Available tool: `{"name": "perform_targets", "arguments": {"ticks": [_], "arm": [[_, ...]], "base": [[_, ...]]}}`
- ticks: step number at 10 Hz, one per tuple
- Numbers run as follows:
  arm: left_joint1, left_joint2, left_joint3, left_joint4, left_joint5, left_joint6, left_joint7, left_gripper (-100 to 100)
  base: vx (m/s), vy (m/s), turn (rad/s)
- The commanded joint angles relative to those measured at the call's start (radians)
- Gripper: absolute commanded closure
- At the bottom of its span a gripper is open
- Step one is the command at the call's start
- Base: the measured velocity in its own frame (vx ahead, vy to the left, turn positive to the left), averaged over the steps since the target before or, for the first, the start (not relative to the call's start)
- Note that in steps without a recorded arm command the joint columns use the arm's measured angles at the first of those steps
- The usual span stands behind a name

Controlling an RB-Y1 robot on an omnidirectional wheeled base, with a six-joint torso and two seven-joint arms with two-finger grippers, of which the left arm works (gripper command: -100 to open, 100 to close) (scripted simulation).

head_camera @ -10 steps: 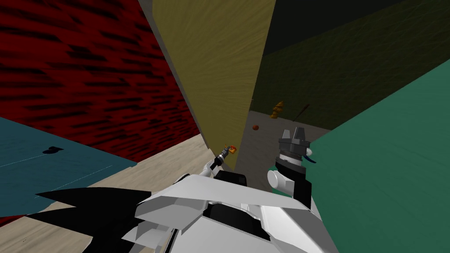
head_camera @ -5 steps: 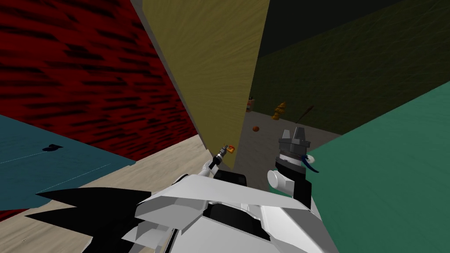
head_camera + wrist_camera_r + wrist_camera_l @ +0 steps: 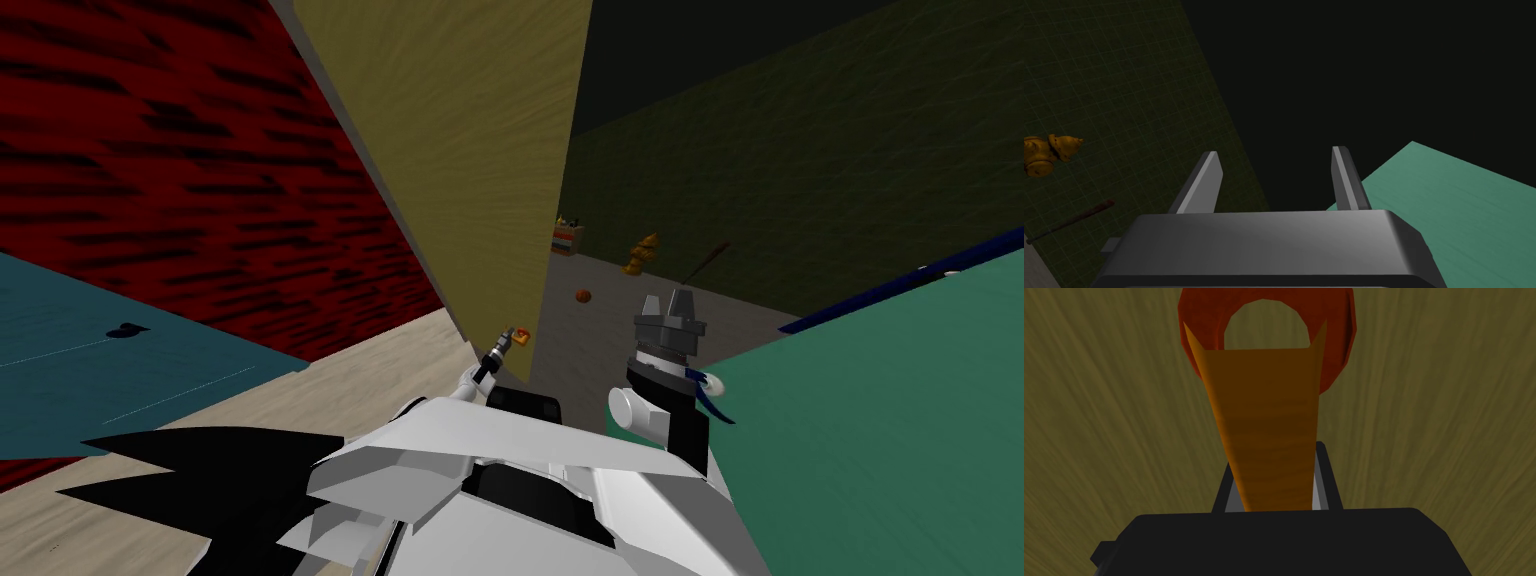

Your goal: Push the door open

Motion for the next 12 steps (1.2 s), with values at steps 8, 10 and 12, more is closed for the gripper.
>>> {"name": "perform_targets", "arguments": {"ticks": [8, 10, 12], "arm": [[-0.001, 0.009, 0.076, -0.012, 0.040, 0.011, -0.024, 100], [-0.001, 0.011, 0.082, -0.012, 0.043, 0.011, -0.027, 100], [-0.001, 0.011, 0.082, -0.012, 0.043, 0.011, -0.027, 100]], "base": [[0.108, -0.127, 0.057], [0.151, -0.060, 0.036], [0.037, -0.013, -0.008]]}}
